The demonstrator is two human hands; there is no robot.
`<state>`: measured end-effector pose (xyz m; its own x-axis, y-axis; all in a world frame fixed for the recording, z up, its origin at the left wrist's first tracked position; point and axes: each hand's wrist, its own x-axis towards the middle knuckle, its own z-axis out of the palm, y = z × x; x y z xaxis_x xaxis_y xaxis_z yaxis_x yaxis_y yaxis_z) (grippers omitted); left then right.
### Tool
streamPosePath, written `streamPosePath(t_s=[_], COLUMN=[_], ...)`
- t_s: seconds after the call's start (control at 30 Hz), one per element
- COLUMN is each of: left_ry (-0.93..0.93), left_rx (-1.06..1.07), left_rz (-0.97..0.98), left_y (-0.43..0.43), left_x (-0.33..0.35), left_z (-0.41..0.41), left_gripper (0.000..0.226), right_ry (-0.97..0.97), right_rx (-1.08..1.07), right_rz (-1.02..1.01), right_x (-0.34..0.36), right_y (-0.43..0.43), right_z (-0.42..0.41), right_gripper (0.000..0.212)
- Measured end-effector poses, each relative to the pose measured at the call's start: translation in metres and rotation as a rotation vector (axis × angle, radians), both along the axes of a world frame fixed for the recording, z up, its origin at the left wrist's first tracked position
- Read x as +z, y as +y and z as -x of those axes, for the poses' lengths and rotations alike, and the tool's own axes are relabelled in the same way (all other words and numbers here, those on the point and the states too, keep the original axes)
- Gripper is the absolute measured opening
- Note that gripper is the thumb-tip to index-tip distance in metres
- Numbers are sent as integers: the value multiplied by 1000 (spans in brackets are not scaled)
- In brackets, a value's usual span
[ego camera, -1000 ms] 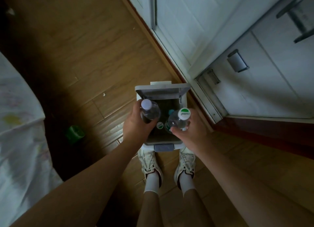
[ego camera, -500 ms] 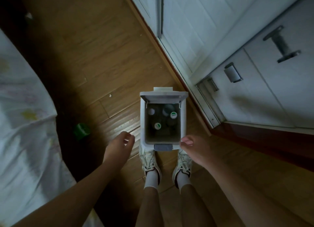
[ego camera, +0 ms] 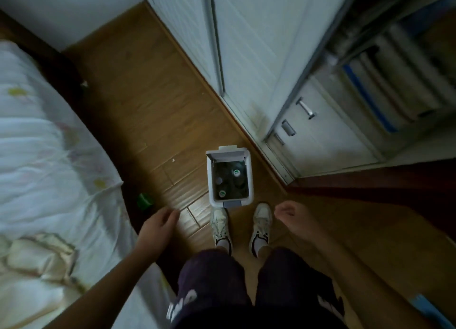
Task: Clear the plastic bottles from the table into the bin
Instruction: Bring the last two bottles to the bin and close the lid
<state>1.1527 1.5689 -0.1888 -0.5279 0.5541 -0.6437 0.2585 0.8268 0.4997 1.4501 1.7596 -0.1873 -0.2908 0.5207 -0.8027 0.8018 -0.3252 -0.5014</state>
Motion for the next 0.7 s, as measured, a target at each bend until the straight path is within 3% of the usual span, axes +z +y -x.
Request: streamPosePath(t_s=[0.27, 0.43, 0.7], left_ry=[-240, -344, -234], left_rx=[-73, -384, -945], left_rz=[-117, -113, -120], left_y=[51, 59, 72], left_x=[79, 93, 127], left_z=[5, -20, -128], left_gripper=[29, 32, 36], right_ry=[17, -26, -2], right_rx=[-408, -786, -1421], right_rz=[-153, -171, -92], right_x=[123, 142, 129], right_y=[-77, -155, -328], right_z=[-50, -77, -119], right_gripper=[23, 20, 34])
